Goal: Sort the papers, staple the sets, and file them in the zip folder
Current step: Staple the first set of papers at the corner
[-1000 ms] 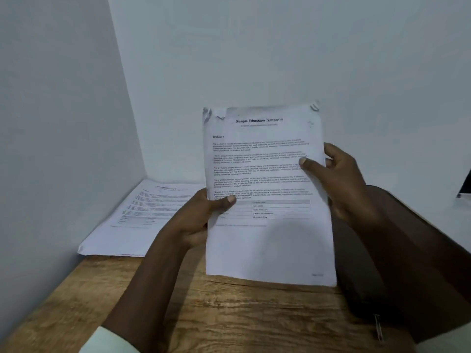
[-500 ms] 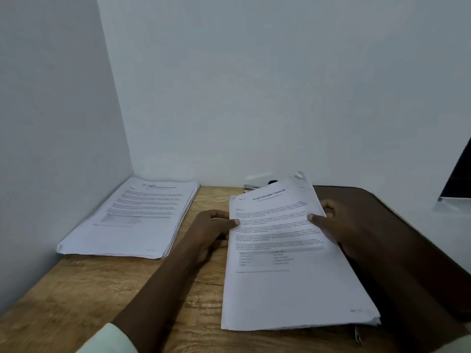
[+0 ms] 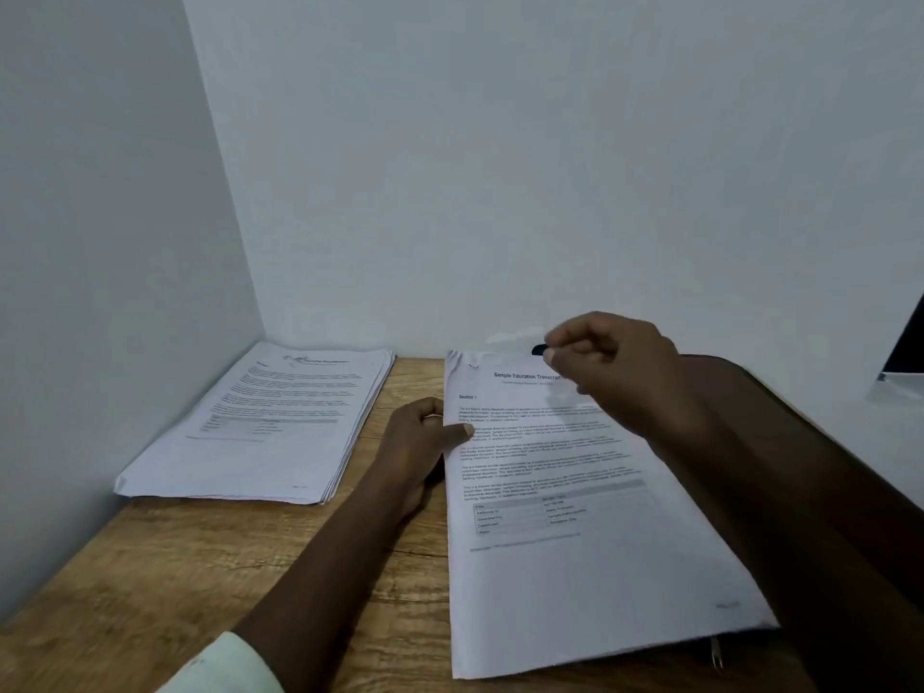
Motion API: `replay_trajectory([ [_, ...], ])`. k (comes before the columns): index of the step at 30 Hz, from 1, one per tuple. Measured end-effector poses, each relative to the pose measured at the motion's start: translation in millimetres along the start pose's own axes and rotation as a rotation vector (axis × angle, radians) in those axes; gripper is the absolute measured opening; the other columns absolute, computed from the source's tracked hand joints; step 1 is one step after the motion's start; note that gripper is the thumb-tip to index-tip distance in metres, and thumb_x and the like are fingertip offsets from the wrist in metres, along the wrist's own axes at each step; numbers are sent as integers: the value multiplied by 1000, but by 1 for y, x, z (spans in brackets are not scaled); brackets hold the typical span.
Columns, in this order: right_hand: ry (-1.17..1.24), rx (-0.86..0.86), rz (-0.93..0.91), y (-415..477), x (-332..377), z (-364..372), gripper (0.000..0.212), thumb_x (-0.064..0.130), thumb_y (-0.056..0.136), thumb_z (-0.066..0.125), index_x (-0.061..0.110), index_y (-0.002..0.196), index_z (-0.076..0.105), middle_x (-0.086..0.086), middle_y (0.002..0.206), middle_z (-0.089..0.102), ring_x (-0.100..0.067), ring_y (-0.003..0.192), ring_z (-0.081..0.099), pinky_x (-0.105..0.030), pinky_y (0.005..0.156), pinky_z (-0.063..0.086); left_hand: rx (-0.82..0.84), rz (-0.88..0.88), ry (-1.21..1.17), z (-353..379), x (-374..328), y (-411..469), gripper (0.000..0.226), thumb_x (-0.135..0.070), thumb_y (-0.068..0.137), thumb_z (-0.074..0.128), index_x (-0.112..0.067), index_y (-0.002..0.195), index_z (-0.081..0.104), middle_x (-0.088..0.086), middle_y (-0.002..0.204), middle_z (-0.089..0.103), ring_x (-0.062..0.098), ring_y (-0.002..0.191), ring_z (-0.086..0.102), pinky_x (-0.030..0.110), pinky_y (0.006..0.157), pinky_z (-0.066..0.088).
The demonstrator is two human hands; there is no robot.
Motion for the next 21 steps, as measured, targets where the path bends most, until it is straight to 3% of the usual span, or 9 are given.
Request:
replay_trajectory([
  [2, 119, -11, 11, 7, -3, 14, 8, 22, 81, 73, 30, 79, 71, 8, 71, 70, -8, 73, 68, -32, 73, 56, 7, 6, 14, 2, -1, 2, 21, 10, 85, 66, 5, 104, 61, 19, 100, 75, 36, 89, 74, 46, 76, 61],
  [4, 144, 0, 27, 10, -20, 34, 12, 14, 84, 69, 26, 81, 70, 9, 71, 68, -8, 71, 64, -36, 73, 55, 7, 5, 21, 2, 0, 1, 23, 9, 85, 67, 5, 106, 61, 17, 100, 75, 36, 90, 74, 49, 80, 60],
  [8, 184, -81, 138, 9, -71, 46, 13, 12, 83, 64, 24, 82, 69, 9, 64, 66, -4, 57, 57, -31, 67, 46, 35, 17, 3, 2, -3, 0, 27, 9, 85, 67, 5, 111, 61, 17, 102, 75, 35, 92, 73, 45, 78, 61],
  [14, 226, -172, 202, 4, -93, 42, 17, 6, 83, 58, 21, 81, 66, 7, 63, 68, -5, 50, 58, -31, 62, 47, -8, 34, -57, 3, -3, 5, 28, 7, 86, 68, 3, 112, 59, 22, 104, 73, 39, 92, 72, 48, 78, 61],
  [19, 171, -142, 151, 7, -91, 50, 15, 4, 82, 58, 17, 80, 65, 7, 60, 66, -9, 50, 62, -30, 60, 51, -130, 76, -89, -8, -9, 12, 22, 3, 88, 65, -1, 109, 61, 22, 100, 73, 30, 76, 73, 32, 57, 57],
  [21, 144, -132, 140, 8, -92, 50, 17, 4, 82, 57, 19, 79, 65, 4, 64, 68, -11, 52, 63, -32, 62, 53, -152, 93, -83, -9, -7, 14, 24, 4, 87, 67, -1, 110, 60, 23, 99, 72, 30, 78, 72, 32, 57, 58],
])
Point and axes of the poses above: each hand's wrist, its own y-axis towards the middle knuckle, its own z-axis out of the palm, x = y × z, the point moved 8 cm from there along y, towards the middle knuckle
